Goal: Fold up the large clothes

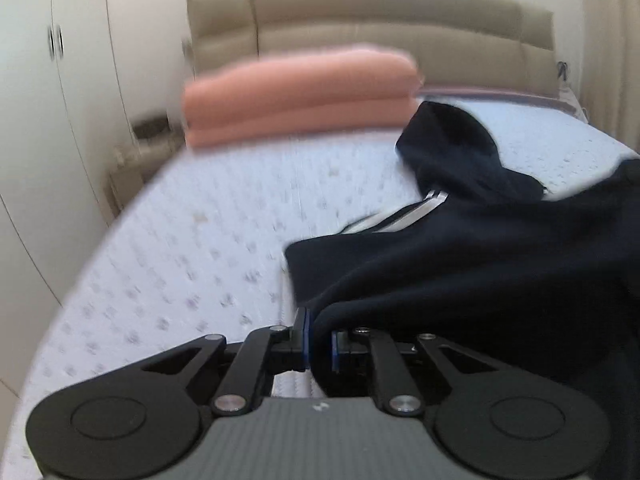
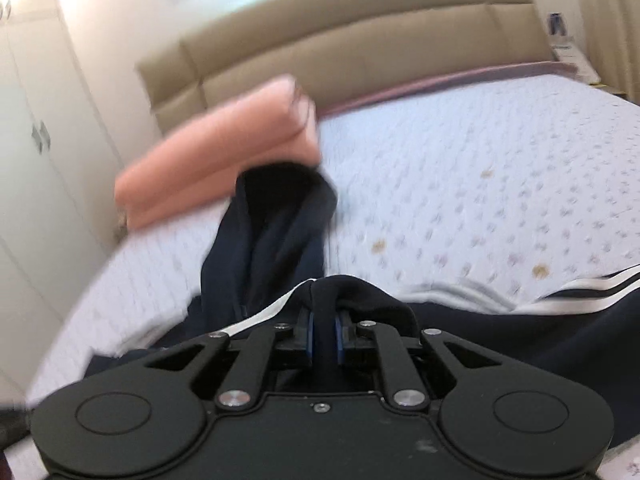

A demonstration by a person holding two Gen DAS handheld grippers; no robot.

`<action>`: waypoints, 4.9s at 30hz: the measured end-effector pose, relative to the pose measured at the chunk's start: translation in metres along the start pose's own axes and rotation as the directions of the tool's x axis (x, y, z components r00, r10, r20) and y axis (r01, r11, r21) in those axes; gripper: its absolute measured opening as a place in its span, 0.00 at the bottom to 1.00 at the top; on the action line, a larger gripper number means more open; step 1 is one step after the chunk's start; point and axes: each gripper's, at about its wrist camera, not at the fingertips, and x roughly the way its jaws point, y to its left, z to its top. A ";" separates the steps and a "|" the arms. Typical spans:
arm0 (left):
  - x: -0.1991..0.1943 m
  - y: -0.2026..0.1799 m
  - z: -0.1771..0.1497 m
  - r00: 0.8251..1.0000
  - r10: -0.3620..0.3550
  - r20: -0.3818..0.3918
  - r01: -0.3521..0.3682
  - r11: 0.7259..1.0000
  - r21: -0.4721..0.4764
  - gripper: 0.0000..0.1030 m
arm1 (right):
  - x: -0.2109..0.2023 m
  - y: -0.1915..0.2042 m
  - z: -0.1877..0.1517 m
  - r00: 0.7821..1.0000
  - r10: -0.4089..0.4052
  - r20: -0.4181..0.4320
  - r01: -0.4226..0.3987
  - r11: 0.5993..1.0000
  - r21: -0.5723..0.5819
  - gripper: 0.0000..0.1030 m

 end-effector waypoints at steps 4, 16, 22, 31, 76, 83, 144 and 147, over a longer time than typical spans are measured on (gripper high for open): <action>0.001 -0.015 -0.030 0.996 -0.023 -0.085 0.032 0.994 0.107 0.10 | 0.031 -0.015 -0.002 0.961 -0.126 -0.245 0.123 0.992 -0.028 0.60; -0.015 0.005 -0.010 0.983 -0.167 -0.071 0.168 0.986 0.006 0.67 | 0.045 0.000 -0.042 0.906 -0.202 -0.373 0.124 0.967 -0.222 0.79; -0.011 -0.014 -0.030 0.973 -0.190 -0.133 0.205 0.972 0.116 0.18 | 0.039 -0.004 -0.039 0.945 -0.163 -0.282 0.118 0.979 -0.169 0.09; -0.052 -0.005 -0.034 0.968 -0.193 -0.160 0.218 0.963 0.156 0.25 | 0.024 -0.011 -0.040 0.913 -0.339 -0.226 0.276 0.923 -0.269 0.77; 0.006 0.025 0.075 0.915 -0.347 -0.206 0.289 0.920 -0.265 0.95 | -0.037 0.066 0.003 0.874 -0.060 -0.483 0.126 0.986 0.106 0.97; 0.005 0.003 0.093 0.924 -0.339 -0.176 0.272 0.907 -0.321 0.96 | -0.083 -0.080 0.001 0.926 -0.063 -0.372 0.237 0.863 0.446 0.97; -0.033 0.047 0.085 0.989 -0.123 -0.076 0.084 0.915 -0.394 0.95 | -0.041 0.079 0.050 0.828 0.489 0.275 -0.536 0.835 0.127 0.07; -0.030 0.051 0.081 0.986 -0.154 -0.068 0.111 0.898 -0.426 0.95 | -0.014 0.107 0.010 0.841 0.521 0.145 -0.534 0.842 0.075 0.07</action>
